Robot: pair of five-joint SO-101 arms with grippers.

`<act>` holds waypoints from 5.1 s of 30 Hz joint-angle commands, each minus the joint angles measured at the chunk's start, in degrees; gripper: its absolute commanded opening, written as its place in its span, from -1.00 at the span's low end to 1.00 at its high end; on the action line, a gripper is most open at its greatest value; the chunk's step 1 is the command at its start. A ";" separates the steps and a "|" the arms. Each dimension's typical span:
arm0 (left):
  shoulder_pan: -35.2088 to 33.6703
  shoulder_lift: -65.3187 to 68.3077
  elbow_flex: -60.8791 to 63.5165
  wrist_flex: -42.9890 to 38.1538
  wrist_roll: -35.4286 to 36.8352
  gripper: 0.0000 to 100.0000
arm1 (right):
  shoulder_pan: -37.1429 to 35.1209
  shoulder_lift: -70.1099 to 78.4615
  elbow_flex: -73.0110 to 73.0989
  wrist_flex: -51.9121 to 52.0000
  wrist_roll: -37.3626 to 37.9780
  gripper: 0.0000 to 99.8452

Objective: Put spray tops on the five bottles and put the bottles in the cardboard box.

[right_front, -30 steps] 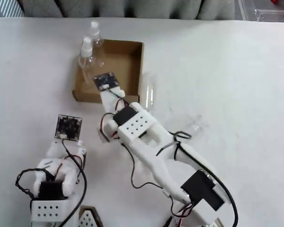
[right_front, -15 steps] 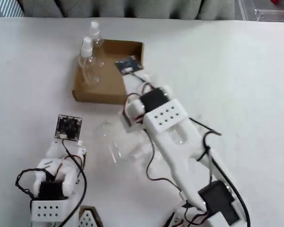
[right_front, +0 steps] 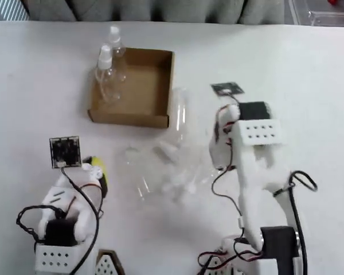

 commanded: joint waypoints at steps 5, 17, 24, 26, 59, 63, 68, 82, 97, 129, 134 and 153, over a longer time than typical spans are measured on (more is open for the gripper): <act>8.66 -0.66 -11.34 1.93 3.52 -0.95 | 7.52 -9.89 13.80 -9.80 3.16 -0.97; 13.76 8.84 -15.12 -0.18 9.23 -0.62 | 7.78 -13.76 26.20 -26.77 1.05 -0.97; 13.76 31.52 -25.85 -1.41 14.24 -0.61 | 7.69 -13.76 26.37 -26.77 0.70 -0.97; 13.76 37.76 -28.31 -1.41 16.62 -0.61 | 7.78 -13.76 26.37 -26.77 0.79 -0.97; 14.90 73.98 -33.32 -8.88 23.82 -0.31 | 7.69 -13.76 28.48 -29.23 0.79 -0.97; 14.81 75.74 -33.32 -11.34 23.82 -0.32 | 7.60 -13.76 28.48 -29.23 0.79 -0.97; 14.81 77.05 -33.32 -14.07 23.82 -0.32 | 7.60 -13.76 28.57 -29.23 0.79 -0.97; 14.81 77.23 -34.90 -13.71 23.74 -0.32 | 7.60 -13.76 28.57 -29.14 0.79 -0.97; 15.16 77.32 -35.87 -13.45 23.74 -0.32 | 7.52 -13.76 28.57 -29.14 0.88 -0.97; 9.45 88.04 -47.65 -6.59 19.34 -0.94 | 7.96 -13.85 28.57 -29.23 0.88 -0.97; 1.19 80.48 -47.12 -3.34 19.25 -0.96 | 7.96 -14.37 27.87 -28.97 0.53 -0.97; -13.85 76.62 -46.51 -6.33 19.34 -0.96 | -19.03 -40.31 21.89 -8.22 32.53 -0.88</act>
